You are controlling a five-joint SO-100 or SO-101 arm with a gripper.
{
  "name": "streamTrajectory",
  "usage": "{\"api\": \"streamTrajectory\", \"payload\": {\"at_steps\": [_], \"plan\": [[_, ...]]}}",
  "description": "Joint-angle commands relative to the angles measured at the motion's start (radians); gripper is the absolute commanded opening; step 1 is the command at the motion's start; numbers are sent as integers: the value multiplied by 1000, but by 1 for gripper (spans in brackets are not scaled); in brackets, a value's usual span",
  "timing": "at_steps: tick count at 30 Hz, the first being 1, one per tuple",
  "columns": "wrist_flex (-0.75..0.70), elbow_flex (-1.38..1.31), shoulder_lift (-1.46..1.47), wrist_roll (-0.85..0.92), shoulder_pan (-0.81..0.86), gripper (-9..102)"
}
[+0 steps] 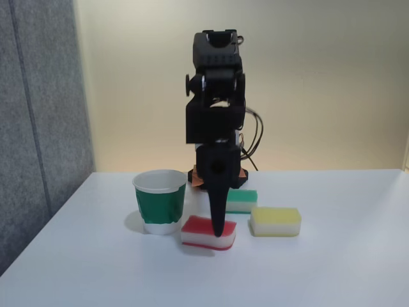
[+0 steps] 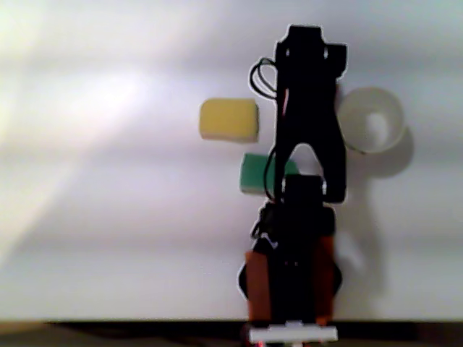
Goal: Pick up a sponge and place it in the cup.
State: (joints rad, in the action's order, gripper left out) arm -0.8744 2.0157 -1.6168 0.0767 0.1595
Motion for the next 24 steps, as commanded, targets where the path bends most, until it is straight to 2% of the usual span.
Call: {"api": "streamTrajectory", "payload": {"at_steps": [1, 11, 21, 24], "plan": [[6, -40, 3, 29, 23, 33], [74, 2, 46, 77, 48, 34], [94, 77, 32, 95, 54, 13], [95, 97, 20, 120, 55, 2]]}}
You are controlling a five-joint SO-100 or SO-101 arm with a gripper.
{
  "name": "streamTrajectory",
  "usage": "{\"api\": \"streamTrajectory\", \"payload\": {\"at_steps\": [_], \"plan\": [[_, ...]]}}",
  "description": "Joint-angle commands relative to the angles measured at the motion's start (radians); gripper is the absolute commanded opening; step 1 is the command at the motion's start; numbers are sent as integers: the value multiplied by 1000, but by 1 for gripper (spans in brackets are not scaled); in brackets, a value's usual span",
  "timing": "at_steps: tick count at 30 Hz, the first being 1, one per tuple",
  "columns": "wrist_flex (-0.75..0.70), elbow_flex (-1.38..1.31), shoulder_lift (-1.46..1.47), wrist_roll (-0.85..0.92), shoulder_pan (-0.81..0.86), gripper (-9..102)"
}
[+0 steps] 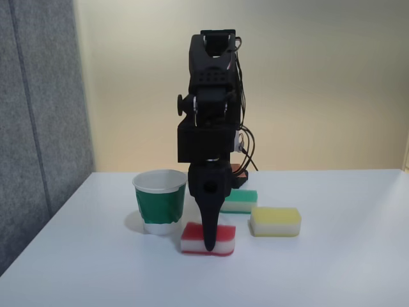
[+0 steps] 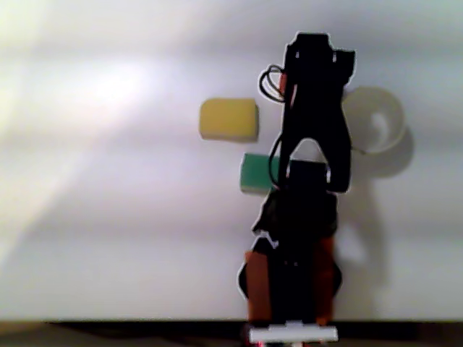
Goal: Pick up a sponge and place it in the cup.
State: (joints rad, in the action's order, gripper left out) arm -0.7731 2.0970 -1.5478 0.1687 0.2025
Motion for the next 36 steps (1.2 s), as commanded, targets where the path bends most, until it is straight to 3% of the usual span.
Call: {"api": "streamTrajectory", "payload": {"at_steps": [1, 16, 22, 29, 36], "plan": [[-5, 18, -54, 34, 12, 0], [-114, 0, -391, -52, -23, 0], [-242, -60, -537, -60, -34, 0], [-368, -129, -583, 101, 49, 0], [-397, -141, -558, 321, 169, 0]]}}
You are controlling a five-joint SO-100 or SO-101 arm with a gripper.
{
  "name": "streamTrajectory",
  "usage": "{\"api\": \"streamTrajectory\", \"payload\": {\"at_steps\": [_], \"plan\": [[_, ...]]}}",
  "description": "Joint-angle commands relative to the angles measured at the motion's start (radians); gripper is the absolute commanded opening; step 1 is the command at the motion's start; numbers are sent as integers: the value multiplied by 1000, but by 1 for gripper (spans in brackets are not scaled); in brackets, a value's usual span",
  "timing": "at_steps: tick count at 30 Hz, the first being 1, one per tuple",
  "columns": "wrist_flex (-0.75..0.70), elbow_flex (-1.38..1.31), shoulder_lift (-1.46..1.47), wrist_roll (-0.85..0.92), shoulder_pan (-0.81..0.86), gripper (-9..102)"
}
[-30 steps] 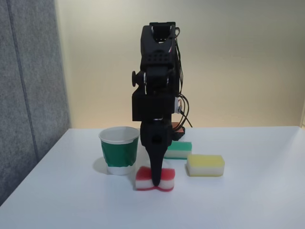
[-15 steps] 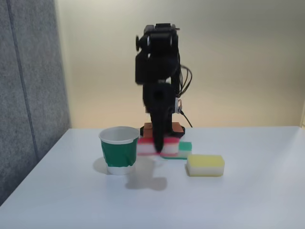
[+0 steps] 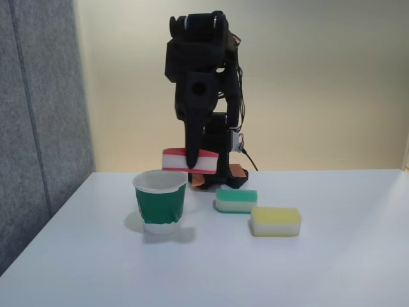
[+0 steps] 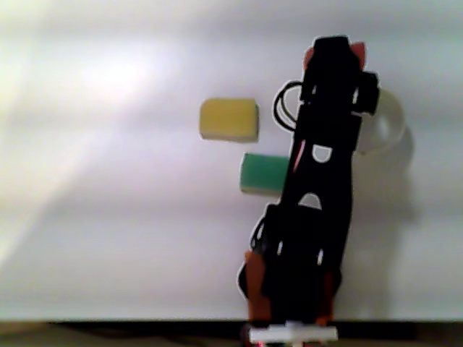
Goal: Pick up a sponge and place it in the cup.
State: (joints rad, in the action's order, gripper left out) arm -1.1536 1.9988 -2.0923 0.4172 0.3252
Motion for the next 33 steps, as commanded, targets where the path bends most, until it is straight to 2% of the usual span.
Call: {"api": "streamTrajectory", "payload": {"at_steps": [1, 9, 26, 33], "plan": [[-18, -41, -11, 101, 63, 0], [-51, -6, -25, 267, 187, 0], [-147, 141, -137, 362, 288, 0], [-140, 135, -149, 339, 284, 15]]}}
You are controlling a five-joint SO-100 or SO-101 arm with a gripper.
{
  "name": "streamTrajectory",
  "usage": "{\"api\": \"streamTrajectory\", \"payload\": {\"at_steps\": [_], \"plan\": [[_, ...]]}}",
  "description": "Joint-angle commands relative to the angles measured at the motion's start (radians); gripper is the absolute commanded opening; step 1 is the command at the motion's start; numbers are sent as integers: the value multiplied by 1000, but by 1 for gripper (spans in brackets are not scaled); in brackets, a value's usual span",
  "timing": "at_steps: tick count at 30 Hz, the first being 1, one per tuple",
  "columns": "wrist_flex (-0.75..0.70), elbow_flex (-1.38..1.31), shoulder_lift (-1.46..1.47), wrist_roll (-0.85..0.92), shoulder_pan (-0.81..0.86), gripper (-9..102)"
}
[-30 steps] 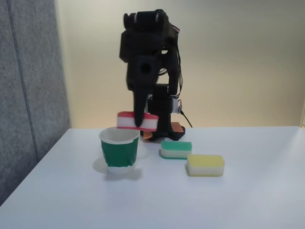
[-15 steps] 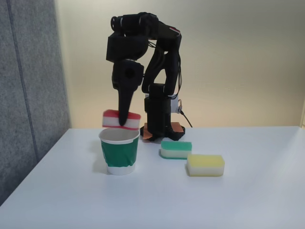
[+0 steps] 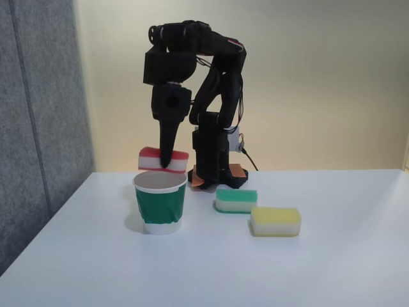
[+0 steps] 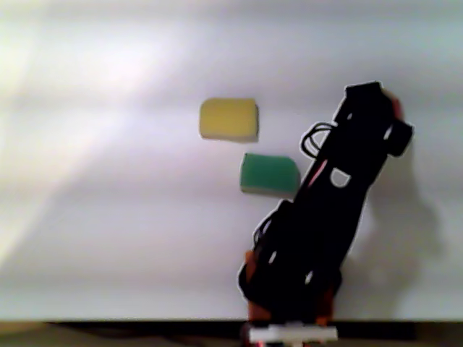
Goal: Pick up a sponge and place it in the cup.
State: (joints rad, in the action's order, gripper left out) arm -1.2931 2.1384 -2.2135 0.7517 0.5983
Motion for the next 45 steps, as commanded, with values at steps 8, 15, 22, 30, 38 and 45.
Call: {"api": "streamTrajectory", "payload": {"at_steps": [8, 15, 22, 30, 38, 45], "plan": [[34, -43, -29, 11, -12, 27], [54, -112, -28, -3, -41, 32], [-89, -184, -101, -144, -100, 12], [-201, -244, -229, -451, -258, 0], [-132, -150, -364, -847, -494, 0], [-8, 74, -528, -937, -578, 0]]}}
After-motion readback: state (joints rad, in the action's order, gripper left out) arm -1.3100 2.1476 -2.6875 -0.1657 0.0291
